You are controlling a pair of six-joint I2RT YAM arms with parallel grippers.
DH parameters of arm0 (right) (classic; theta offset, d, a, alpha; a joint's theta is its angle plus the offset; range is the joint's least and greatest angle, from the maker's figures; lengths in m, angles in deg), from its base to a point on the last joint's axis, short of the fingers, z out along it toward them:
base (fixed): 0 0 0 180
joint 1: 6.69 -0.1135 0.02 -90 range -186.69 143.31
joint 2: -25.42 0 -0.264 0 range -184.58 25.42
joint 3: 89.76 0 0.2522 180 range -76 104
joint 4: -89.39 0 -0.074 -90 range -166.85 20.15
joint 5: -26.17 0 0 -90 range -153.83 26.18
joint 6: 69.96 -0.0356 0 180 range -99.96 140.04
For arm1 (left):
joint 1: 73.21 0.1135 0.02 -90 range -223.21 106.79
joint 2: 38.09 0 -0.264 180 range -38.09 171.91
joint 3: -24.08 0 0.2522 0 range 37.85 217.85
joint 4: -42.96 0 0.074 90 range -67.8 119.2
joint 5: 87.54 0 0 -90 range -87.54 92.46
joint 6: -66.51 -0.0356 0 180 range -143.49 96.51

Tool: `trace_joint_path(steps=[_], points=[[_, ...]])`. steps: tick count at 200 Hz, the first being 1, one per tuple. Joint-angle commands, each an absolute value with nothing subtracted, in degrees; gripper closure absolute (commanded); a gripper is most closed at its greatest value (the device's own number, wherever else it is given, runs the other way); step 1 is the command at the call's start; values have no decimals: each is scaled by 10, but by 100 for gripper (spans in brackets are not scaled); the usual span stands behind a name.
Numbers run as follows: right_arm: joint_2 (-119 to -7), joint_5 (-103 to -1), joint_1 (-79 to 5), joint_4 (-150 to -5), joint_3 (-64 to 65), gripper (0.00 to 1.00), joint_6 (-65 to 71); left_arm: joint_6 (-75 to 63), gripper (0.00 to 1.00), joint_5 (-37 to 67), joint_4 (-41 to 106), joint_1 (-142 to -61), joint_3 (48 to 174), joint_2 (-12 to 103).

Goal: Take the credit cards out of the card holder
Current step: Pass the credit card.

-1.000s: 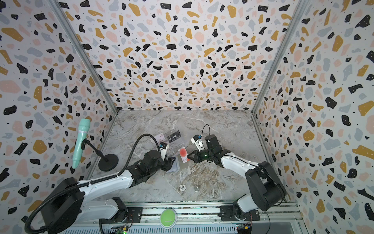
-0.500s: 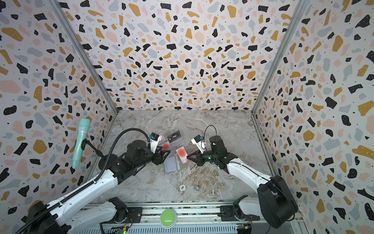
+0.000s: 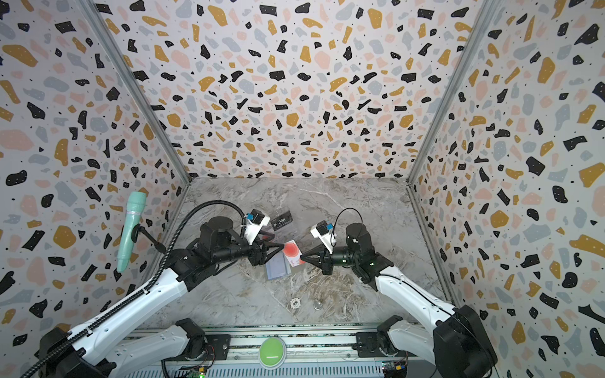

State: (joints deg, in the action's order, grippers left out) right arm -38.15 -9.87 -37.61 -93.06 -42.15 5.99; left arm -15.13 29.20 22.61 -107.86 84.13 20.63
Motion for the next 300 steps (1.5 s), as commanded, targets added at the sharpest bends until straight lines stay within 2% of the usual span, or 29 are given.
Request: trace_joint_path(steps=[1, 26, 59, 112, 131, 177, 218, 242, 257, 267, 278, 287, 300], points=[[-372, -77, -377, -1035, -435, 100, 0, -102, 39, 316, 318, -1072, 812, 182], [-371, -77, -373, -1105, -444, 100, -43, -50, 41, 316, 382, -1063, 772, 158], [-383, -66, -372, -1209, -454, 100, -109, 26, 43, 379, 511, -1058, 718, 148], [-426, -56, -375, -1338, -465, 100, -192, 123, 55, 438, 691, -1058, 673, 168], [-434, -56, -383, -1344, -461, 100, -194, 152, 59, 451, 745, -1058, 662, 183], [-451, -62, -385, -1361, -456, 100, -212, 169, 79, 462, 788, -1058, 651, 196], [-472, -59, -388, -1382, -450, 100, -233, 182, 89, 463, 813, -1059, 644, 200], [-476, -59, -389, -1337, -436, 100, -212, 183, 100, 462, 818, -1059, 641, 207], [-467, -66, -389, -1277, -425, 100, -179, 182, 100, 460, 815, -1059, 640, 212], [-457, -72, -388, -1223, -413, 91, -145, 176, 100, 462, 804, -1059, 645, 214], [-442, -90, -387, -1125, -391, 73, -84, 144, 100, 466, 745, -1058, 662, 213], [-423, -119, -387, -1020, -364, 55, -19, 78, 100, 466, 630, -1058, 697, 209], [-393, -177, -388, -908, -334, 37, 52, -58, 100, 455, 402, -1058, 769, 212]])
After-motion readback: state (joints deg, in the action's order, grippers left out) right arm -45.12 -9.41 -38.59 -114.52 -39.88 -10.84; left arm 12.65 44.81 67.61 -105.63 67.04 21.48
